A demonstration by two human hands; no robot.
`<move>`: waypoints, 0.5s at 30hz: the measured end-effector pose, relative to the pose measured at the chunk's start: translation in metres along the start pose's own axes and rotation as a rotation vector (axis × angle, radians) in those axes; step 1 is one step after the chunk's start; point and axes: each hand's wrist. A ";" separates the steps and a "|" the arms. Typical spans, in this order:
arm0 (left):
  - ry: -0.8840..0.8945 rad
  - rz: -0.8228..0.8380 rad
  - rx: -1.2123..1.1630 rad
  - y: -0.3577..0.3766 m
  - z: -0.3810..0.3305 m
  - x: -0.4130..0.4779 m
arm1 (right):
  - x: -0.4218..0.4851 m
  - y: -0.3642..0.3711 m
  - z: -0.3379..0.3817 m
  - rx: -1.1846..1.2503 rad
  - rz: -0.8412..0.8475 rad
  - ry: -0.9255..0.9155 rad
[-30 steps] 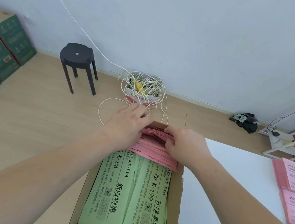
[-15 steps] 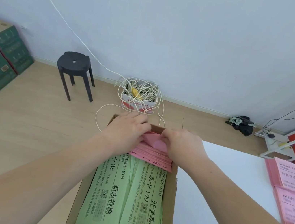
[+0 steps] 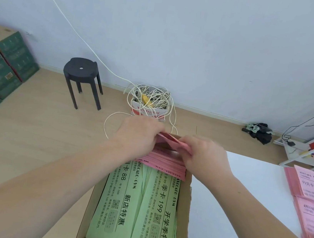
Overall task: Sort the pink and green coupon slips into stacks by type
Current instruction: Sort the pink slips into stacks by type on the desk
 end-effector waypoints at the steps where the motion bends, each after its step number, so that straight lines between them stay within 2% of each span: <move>1: -0.020 0.017 -0.060 -0.014 -0.006 -0.001 | 0.000 -0.010 0.000 0.017 -0.007 0.025; 4: -0.031 0.064 -0.175 -0.039 -0.026 -0.009 | 0.001 -0.048 -0.003 0.029 0.015 0.091; 8: 0.014 0.003 -0.160 -0.050 -0.060 -0.012 | -0.010 -0.087 -0.029 0.019 0.040 0.068; 10: 0.034 -0.028 -0.161 -0.050 -0.088 -0.011 | -0.023 -0.094 -0.048 0.091 -0.068 0.110; 13: 0.025 -0.034 -0.184 -0.039 -0.140 -0.009 | -0.054 -0.098 -0.074 0.184 -0.304 0.336; 15: 0.005 0.002 -0.126 -0.024 -0.178 -0.010 | -0.086 -0.093 -0.089 0.373 -0.287 0.632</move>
Point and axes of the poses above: each hand's wrist, its own x-axis towards the middle knuckle, its own y-axis out of the palm, z = x × y, and after that the axes turned 12 degrees about -z, right-handed
